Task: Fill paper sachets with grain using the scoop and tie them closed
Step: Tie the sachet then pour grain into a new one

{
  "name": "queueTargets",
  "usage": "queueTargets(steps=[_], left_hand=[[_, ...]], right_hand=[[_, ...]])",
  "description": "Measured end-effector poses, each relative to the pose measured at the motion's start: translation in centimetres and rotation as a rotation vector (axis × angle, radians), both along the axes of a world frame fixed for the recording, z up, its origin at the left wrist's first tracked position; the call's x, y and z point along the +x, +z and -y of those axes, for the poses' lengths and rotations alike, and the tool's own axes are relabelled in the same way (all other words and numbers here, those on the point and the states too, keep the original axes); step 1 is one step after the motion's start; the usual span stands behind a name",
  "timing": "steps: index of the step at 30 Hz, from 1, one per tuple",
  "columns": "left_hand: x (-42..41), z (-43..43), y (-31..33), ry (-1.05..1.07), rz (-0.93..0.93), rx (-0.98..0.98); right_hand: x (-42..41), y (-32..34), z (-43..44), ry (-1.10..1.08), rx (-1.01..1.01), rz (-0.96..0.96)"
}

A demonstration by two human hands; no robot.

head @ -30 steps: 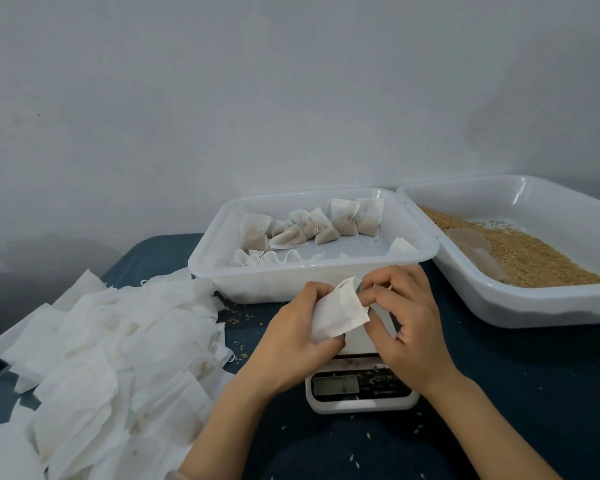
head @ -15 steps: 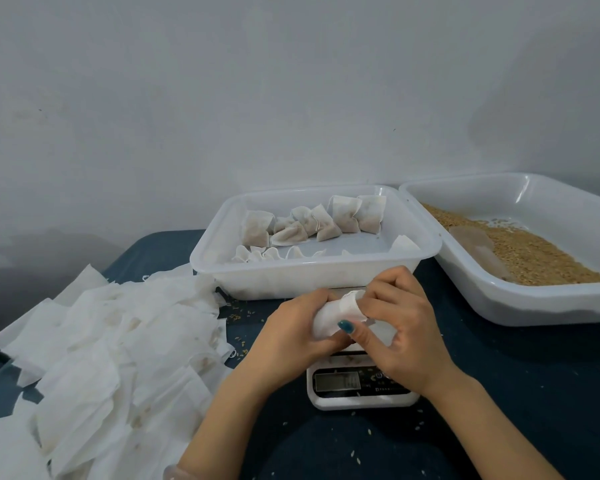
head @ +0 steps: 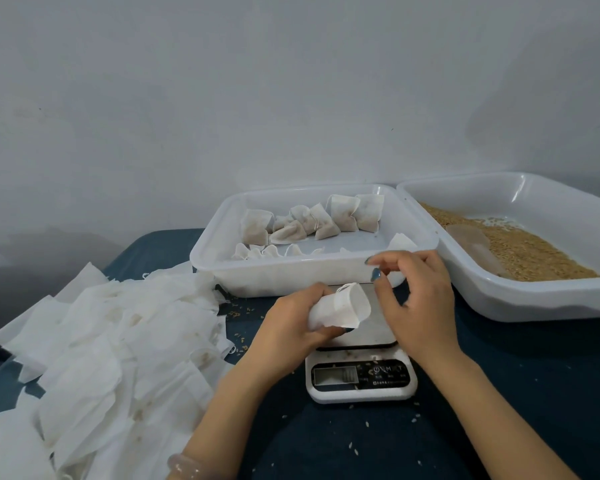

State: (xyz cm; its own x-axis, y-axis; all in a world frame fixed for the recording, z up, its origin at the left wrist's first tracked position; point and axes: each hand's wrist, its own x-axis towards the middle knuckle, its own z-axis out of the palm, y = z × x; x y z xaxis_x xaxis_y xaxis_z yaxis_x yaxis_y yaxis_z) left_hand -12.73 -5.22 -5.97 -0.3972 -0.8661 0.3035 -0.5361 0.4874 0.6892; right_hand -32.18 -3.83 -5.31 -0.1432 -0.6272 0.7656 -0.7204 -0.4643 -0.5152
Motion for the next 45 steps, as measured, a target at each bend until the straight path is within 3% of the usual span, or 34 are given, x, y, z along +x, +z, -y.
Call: queueTargets(steps=[5, 9, 15, 18, 29, 34, 37, 41, 45], left_hand=[[-0.2, 0.0, -0.4, 0.013, 0.002, -0.003], [-0.1, 0.0, -0.4, 0.024, -0.043, 0.007], [-0.3, 0.1, -0.4, 0.024, -0.062, -0.020], [-0.3, 0.2, -0.6, 0.025, -0.032, -0.016], [-0.3, 0.2, -0.9, 0.015, 0.001, -0.017], [0.0, 0.3, -0.9, 0.014, 0.015, -0.027], [-0.1, 0.3, -0.9, 0.024, 0.015, -0.028], [-0.3, 0.4, -1.1, 0.024, 0.019, -0.033], [-0.2, 0.4, -1.1, 0.019, 0.023, -0.038]], right_hand=[[-1.4, 1.0, 0.7, -0.182, 0.103, -0.159], [-4.8, 3.6, 2.3, -0.433, 0.203, -0.165], [-11.9, 5.5, 5.0, -0.607, 0.910, -0.261], [-13.1, 5.3, 5.7, -0.568, 1.045, -0.341], [-13.3, 4.5, 5.6, -0.632, 1.009, -0.284], [-12.8, 5.0, 5.3, -0.651, 1.124, -0.362], [-13.2, 4.7, 5.4, -0.629, 1.020, -0.367], [-13.6, 4.4, 5.8, -0.527, 0.993, -0.231], [-13.6, 4.7, 5.8, -0.422, 0.883, 0.152]])
